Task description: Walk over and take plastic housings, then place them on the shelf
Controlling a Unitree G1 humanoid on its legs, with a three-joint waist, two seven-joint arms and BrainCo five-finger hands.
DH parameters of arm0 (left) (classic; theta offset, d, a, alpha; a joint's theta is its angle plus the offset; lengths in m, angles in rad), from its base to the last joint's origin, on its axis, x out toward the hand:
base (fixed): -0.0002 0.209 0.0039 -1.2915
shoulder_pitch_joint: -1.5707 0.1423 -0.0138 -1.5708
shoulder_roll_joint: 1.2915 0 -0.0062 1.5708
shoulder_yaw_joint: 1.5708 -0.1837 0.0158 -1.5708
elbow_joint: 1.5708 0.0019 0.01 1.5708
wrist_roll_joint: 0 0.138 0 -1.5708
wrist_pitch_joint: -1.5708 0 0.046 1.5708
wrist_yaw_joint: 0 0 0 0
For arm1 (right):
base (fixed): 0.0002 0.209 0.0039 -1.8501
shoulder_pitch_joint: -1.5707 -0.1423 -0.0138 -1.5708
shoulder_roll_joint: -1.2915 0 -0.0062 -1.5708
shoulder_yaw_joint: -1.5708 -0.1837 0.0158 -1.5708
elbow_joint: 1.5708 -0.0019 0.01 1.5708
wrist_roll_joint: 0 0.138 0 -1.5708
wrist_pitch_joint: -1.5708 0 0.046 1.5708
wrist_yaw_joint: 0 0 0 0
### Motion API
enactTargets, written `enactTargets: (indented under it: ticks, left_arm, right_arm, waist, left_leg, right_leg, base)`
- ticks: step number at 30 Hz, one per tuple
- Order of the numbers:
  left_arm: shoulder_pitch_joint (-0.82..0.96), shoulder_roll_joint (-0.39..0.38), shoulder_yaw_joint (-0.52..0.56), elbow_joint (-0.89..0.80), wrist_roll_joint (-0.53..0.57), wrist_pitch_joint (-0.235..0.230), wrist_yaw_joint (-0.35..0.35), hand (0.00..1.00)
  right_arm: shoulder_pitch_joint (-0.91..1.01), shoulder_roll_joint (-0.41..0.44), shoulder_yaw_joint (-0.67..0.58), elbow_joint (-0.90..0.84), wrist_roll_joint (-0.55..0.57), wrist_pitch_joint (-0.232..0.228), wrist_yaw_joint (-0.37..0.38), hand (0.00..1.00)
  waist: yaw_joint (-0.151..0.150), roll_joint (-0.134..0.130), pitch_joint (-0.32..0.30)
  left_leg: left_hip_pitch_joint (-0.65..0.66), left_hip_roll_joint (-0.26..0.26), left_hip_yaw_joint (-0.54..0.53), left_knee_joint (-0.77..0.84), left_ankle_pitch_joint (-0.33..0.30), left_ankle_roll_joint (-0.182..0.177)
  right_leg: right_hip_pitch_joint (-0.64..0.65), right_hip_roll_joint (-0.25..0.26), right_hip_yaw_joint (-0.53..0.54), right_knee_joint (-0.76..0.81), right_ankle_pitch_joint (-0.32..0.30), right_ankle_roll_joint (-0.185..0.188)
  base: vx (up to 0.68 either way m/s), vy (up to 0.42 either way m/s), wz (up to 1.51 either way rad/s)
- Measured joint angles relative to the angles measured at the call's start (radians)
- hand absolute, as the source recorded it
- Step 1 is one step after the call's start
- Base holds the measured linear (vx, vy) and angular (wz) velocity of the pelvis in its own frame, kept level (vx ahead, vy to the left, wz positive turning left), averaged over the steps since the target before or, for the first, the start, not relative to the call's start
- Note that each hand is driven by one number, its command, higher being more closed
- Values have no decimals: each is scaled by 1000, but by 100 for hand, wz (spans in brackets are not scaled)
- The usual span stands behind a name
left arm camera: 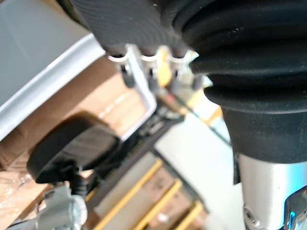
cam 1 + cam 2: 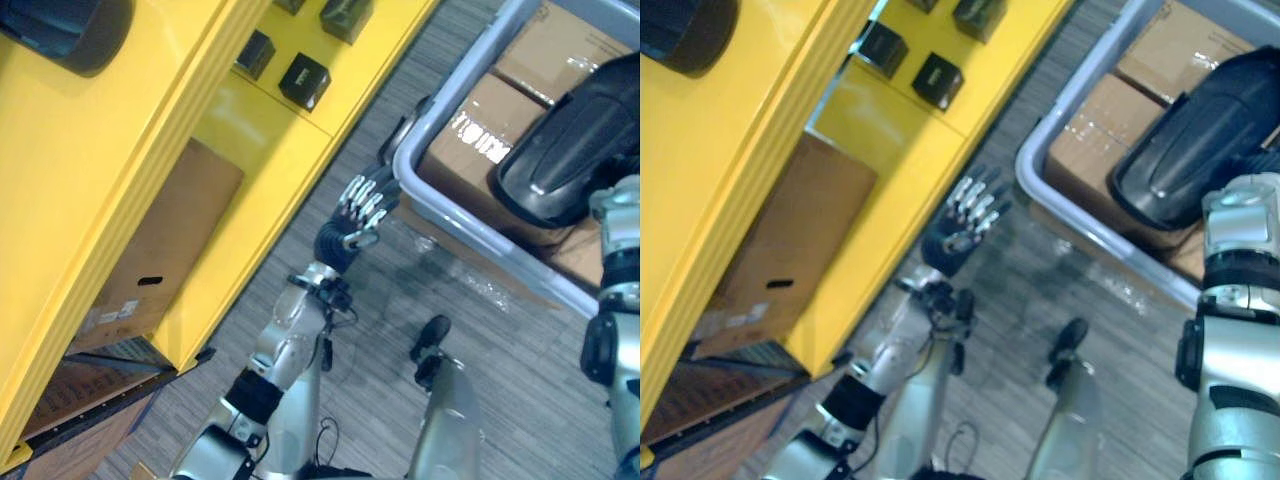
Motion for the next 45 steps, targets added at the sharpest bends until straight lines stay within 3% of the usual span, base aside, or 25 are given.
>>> enactTargets:
  ticks: [4, 8, 14, 19, 24, 28, 33, 38, 41, 43, 45]
  left_arm:
    - [6, 10, 7, 0, -1, 1, 0, 0]
    - [44, 21, 19, -25, -2, 7, 0, 0]
    - [106, 67, 62, -108, -2, 33, 0, 0]
    - [153, 127, 107, -156, -1, 62, 9, 0]
    - [165, 184, 131, -182, 0, 96, 30, 0]
    - [199, 217, 156, -209, 2, 139, 32, 0]
    - [219, 247, 179, -277, 29, 160, 31, 0]
    - [187, 287, 211, -285, 102, 200, 44, 0]
    - [124, 337, 216, -284, 140, 222, 44, 0]
    - [62, 357, 225, -269, 140, 268, 36, 0]
    - [8, 374, 236, -225, 140, 308, 29, 0]
  right_arm:
    - [15, 12, 1, 1, -14, -1, -16, 100]
    - [65, 42, 22, 0, -5, -31, -85, 100]
    - [171, 94, 41, -7, 36, -62, -159, 100]
    - [168, 71, 73, -106, 8, -96, -198, 100]
    - [159, 26, 107, -121, 5, -114, -199, 100]
    - [154, 13, 107, -119, 3, -130, -199, 100]
    - [154, 7, 107, -147, -61, -191, -221, 100]
    - [168, -8, 107, -322, -149, -265, -247, 100]
    - [198, -22, 105, -440, -229, -348, -268, 100]
    - [250, -21, 107, -496, -295, -423, -281, 100]
    - [278, -22, 107, -527, -334, -464, -281, 100]
  waist:
    - [2, -8, -3]
    - [2, -18, -4]
    - [-9, -57, -6]
    - [-48, -73, -1]
    - [-67, -105, 1]
    - [-83, -111, 3]
    - [-92, -117, 6]
    - [-130, -120, 6]
    - [-143, -136, -1]
    - [-150, -167, -18]
    - [-165, -187, -30]
  left_leg:
    - [2, 4, -1, 13, -2, -2]
    - [31, 17, -2, 33, -17, -2]
    - [82, 40, 0, 42, -32, -4]
    - [168, 53, 6, 10, -32, -5]
    - [214, 68, 8, 0, -33, -6]
    - [254, 66, 22, -13, -35, -3]
    - [315, 63, 50, -54, -35, -1]
    - [391, 60, 84, -101, -31, -4]
    - [438, 59, 112, -136, -31, -7]
    - [475, 64, 138, -164, -32, -9]
    - [498, 65, 148, -176, -34, -12]
  right_leg:
    - [8, 2, 0, 5, -1, -1]
    - [53, 17, -6, -12, -1, -1]
    - [127, 47, -17, -57, 11, -4]
    - [231, 82, -19, -148, 52, 0]
    - [303, 116, -17, -238, 88, 3]
    - [356, 128, -17, -291, 113, 6]
    - [413, 139, 6, -373, 150, 14]
    - [476, 143, 19, -427, 171, 13]
    - [504, 149, 39, -455, 180, 16]
    - [519, 156, 64, -467, 180, 16]
    - [534, 159, 71, -476, 180, 16]
  base:
    - [0, 0, 0]
    - [-11, -7, -6]
    - [7, -12, -8]
    - [22, 7, -9]
    - [13, 14, -9]
    - [14, 8, -5]
    - [33, 22, -13]
    - [67, 17, -13]
    - [79, 16, -21]
    - [94, 3, -25]
    - [96, 3, -20]
